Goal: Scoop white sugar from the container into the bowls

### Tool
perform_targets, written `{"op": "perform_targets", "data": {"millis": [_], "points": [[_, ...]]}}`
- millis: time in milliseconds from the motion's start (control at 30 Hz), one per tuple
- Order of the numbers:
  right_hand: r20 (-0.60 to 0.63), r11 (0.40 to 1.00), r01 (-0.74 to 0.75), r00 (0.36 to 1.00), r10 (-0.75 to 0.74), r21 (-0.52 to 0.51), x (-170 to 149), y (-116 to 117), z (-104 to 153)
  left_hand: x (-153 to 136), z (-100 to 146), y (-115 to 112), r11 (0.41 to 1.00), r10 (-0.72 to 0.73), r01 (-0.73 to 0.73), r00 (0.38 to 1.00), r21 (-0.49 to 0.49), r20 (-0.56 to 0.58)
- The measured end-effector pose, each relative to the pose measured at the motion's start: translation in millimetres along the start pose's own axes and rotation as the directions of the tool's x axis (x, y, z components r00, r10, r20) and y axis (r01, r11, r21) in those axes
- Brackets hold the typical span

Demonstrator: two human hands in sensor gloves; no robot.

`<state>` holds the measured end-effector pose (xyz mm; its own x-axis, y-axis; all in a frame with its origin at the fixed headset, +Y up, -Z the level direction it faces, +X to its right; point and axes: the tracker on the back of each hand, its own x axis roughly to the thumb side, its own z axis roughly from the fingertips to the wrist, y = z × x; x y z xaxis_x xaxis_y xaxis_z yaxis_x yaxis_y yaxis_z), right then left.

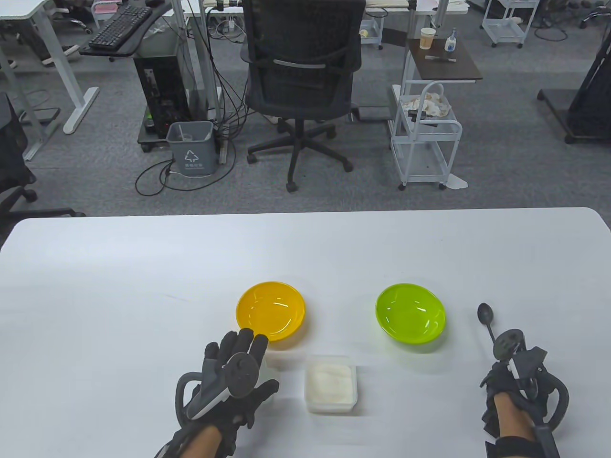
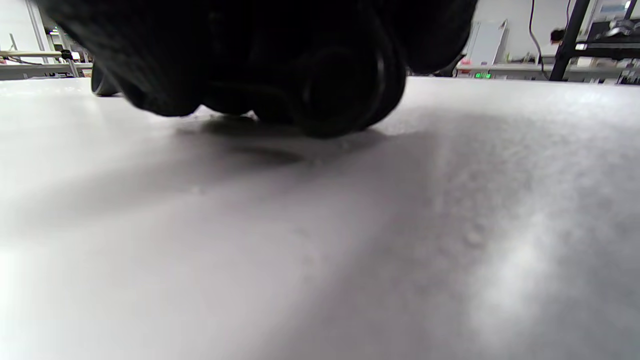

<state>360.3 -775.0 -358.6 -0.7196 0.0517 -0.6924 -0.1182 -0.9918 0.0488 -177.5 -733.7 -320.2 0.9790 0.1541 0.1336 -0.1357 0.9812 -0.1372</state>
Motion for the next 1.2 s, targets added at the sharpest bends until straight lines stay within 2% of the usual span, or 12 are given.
{"op": "perform_targets", "data": {"millis": [200, 333, 433, 567, 800, 967, 1133, 1200], "points": [[-0.011, 0.985, 0.173, 0.985, -0.173, 0.023, -12, -8, 4, -1, 0, 1, 1.000, -0.001, 0.001, 1.000, 0.010, -0.002], [-0.026, 0.929, 0.365, 0.931, -0.364, 0.065, -16, -19, 12, 1, 0, 0, 1.000, -0.008, 0.008, 1.000, 0.006, 0.008], [0.031, 0.888, 0.451, 0.890, -0.454, 0.087, -12, -33, 22, 5, -2, 0, 1.000, -0.002, 0.002, 1.000, -0.004, 0.021], [0.166, 0.875, 0.476, 0.860, -0.483, 0.085, -2, -49, 39, 16, -5, -1, 1.000, -0.002, 0.003, 0.999, -0.018, 0.048], [0.425, 0.867, 0.487, 0.766, -0.482, 0.105, 21, -68, 69, 47, -20, 0, 0.995, -0.021, 0.032, 0.994, -0.098, 0.108], [0.632, 0.918, 0.397, 0.706, -0.322, 0.024, 45, -66, 98, 67, -29, -4, 0.989, -0.008, 0.026, 0.992, -0.145, 0.124], [0.810, 0.942, 0.335, 0.556, -0.185, -0.015, 68, -56, 135, 69, -31, -24, 0.973, 0.074, -0.041, 0.987, -0.226, 0.142], [0.845, 0.944, 0.325, 0.518, -0.133, -0.051, 72, -55, 146, 66, -29, -31, 0.970, 0.101, -0.064, 0.984, -0.236, 0.149]]}}
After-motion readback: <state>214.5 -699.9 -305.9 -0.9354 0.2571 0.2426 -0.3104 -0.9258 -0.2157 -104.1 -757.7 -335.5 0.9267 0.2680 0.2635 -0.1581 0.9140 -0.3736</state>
